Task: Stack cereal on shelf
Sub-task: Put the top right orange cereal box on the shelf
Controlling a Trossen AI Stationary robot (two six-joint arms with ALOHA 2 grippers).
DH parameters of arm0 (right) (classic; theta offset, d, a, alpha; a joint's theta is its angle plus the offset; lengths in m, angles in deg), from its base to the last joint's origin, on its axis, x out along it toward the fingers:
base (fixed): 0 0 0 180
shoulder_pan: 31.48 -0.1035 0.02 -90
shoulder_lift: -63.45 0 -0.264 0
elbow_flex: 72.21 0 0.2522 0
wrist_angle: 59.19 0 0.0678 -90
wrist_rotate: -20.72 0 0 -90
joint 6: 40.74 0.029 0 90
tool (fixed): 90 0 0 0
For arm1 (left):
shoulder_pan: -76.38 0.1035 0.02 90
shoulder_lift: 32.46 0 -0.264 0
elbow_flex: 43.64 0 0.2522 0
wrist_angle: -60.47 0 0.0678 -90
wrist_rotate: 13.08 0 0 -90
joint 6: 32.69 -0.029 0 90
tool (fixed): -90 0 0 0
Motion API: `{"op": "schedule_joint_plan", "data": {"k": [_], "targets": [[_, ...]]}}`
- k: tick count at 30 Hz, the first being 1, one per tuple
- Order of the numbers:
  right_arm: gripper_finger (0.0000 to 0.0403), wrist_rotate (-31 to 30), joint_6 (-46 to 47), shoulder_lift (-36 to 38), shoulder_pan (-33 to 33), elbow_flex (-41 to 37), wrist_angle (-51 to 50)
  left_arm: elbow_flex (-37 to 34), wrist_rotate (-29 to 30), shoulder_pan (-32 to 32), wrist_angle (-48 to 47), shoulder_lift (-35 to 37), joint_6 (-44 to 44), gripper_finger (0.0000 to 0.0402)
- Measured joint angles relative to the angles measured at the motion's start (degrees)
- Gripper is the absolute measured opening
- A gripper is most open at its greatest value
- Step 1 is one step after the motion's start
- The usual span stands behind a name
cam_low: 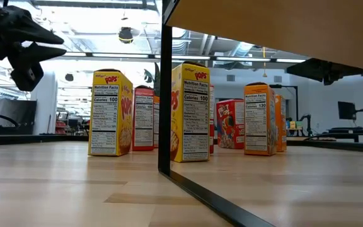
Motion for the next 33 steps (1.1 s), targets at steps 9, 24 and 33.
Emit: {"op": "schedule_joint_plan", "data": {"k": [9,24,33], "targets": [[0.0038,-0.02,0.0,0.0,0.0,0.01,0.0,0.0,10.01,0.02,-1.64,0.0,5.88,0.0076],[0.003,-0.02,-3.75,-0.01,0.27,0.0,0.09,0.0,18.81,0.91,-0.4,0.01,14.66,0.0076],[0.0038,-0.02,-4.15,0.0,0.18,0.0,0.2,-0.02,23.82,1.07,1.95,0.01,16.58,0.0076]]}}
